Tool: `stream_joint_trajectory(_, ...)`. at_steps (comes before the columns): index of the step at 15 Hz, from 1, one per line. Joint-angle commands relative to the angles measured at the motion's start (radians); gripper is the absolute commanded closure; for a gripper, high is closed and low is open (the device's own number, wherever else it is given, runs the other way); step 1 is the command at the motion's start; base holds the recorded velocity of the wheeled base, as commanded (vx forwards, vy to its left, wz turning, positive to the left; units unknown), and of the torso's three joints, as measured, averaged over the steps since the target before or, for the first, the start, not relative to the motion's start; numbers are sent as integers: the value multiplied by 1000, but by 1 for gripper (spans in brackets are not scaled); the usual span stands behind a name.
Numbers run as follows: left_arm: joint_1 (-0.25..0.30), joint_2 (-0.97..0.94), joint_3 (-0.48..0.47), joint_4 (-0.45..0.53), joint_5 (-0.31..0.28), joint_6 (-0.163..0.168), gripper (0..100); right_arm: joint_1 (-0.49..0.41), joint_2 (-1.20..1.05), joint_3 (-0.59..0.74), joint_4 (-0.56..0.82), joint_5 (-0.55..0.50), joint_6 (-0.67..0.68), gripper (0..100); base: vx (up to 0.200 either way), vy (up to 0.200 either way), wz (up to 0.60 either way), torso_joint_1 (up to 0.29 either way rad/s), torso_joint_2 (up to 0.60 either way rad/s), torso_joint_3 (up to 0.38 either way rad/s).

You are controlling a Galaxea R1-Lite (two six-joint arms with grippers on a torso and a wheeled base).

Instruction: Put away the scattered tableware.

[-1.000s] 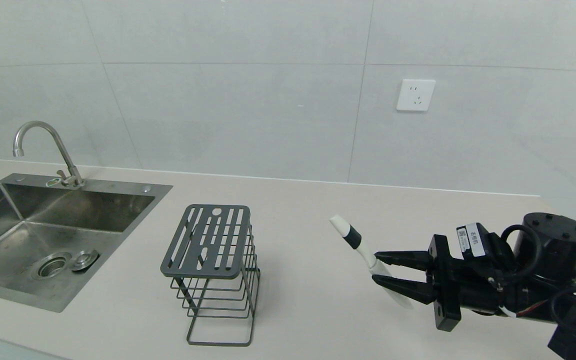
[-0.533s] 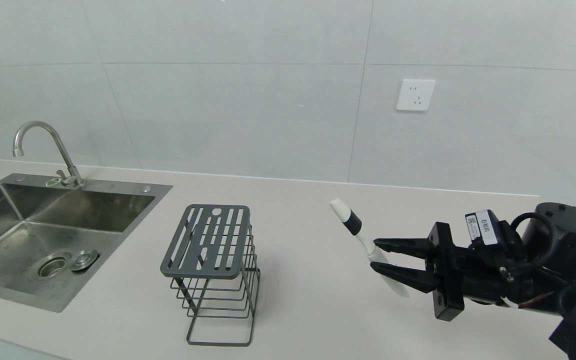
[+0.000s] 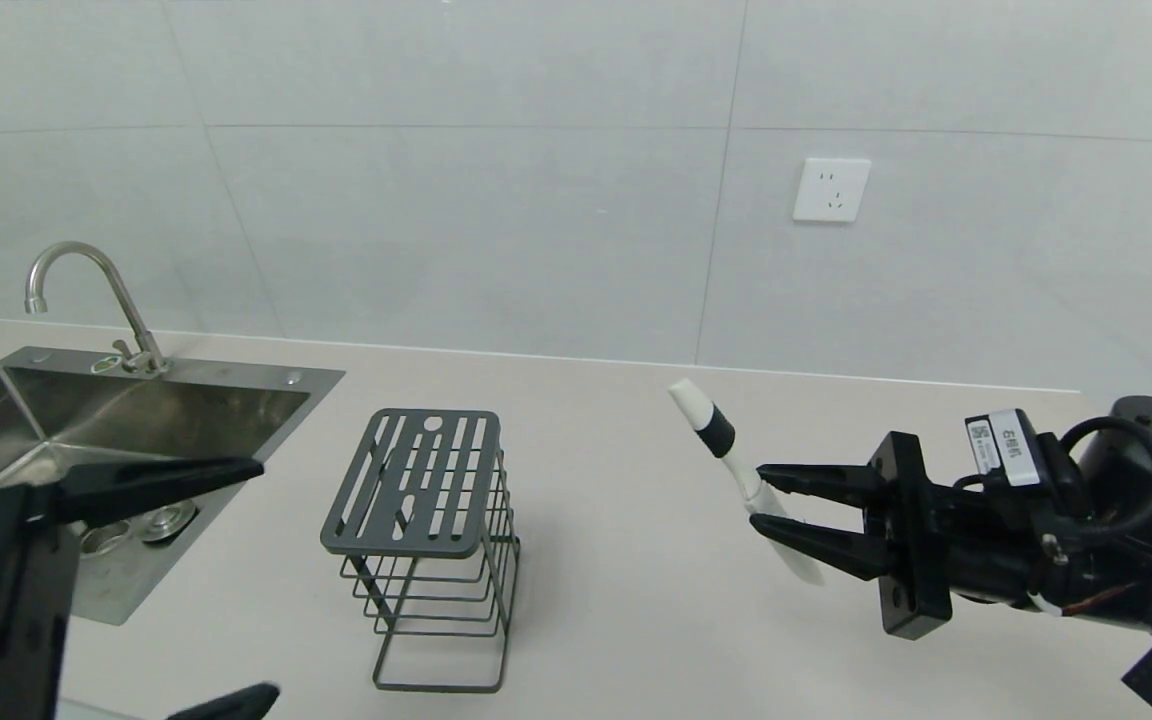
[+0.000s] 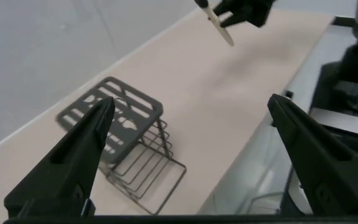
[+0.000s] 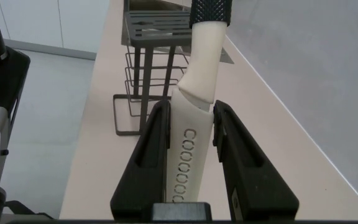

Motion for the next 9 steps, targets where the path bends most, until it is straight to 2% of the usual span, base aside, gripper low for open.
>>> stream_joint_trajectory(1,-164,333,-63,-230,87,32,0,2,-14,0,-5,1,1,100,0,0,0,0,0,0)
stream_joint_trajectory(2,-225,378,-97,-251,125,12,0,1,-14,0,-5,-1,1,100,0,0,0,0,0,0)
stream_joint_trajectory(3,-280,410,-131,-259,174,-24,0,1,-16,0,-5,-1,1,100,0,0,0,0,0,0)
stream_joint_trajectory(5,-354,453,-172,-265,234,-64,0,2,-16,0,-5,1,1,100,0,0,0,0,0,0)
stream_joint_trajectory(7,-394,502,-188,-305,278,-123,0,7,-14,0,-5,-1,3,100,0,0,0,0,0,0)
stream_joint_trajectory(9,-420,548,-189,-380,327,-213,0,19,-16,-3,-14,-1,24,100,0,0,0,0,0,0)
